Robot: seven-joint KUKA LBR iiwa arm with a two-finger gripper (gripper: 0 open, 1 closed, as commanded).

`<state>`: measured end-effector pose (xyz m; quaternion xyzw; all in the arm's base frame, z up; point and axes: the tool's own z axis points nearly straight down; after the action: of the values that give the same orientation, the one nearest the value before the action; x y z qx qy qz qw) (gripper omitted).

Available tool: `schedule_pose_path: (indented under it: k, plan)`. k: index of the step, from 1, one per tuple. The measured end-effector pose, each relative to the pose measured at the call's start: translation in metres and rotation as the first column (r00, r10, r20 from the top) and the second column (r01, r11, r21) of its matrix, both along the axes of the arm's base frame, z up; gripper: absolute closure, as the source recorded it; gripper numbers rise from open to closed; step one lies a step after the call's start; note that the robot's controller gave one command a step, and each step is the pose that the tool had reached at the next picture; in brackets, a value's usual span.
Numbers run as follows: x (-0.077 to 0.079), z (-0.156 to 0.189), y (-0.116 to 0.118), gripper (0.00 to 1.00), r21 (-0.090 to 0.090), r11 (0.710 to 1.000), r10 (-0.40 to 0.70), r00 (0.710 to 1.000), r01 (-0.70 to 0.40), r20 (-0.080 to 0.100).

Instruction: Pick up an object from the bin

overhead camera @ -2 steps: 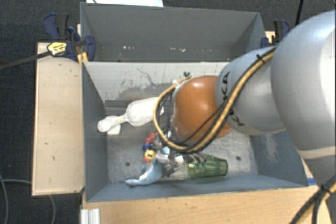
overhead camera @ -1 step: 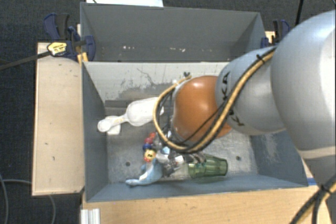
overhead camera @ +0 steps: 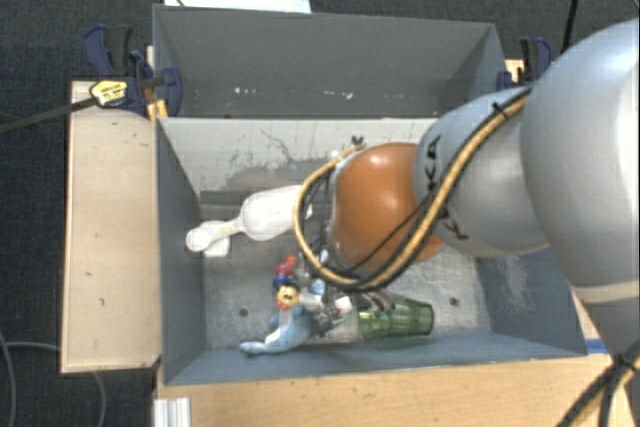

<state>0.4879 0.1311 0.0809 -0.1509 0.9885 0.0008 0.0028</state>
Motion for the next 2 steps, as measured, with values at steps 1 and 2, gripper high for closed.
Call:
schedule_pose_path:
  k: [1, 2]
  plan:
    - [-0.002, 0.021, -0.001, 1.00, -0.003, 1.000, -0.002, 1.000, 0.002, -0.010]
    - [0.000, 0.041, 0.000, 1.00, -0.002, 1.000, -0.003, 1.000, 0.003, -0.004]
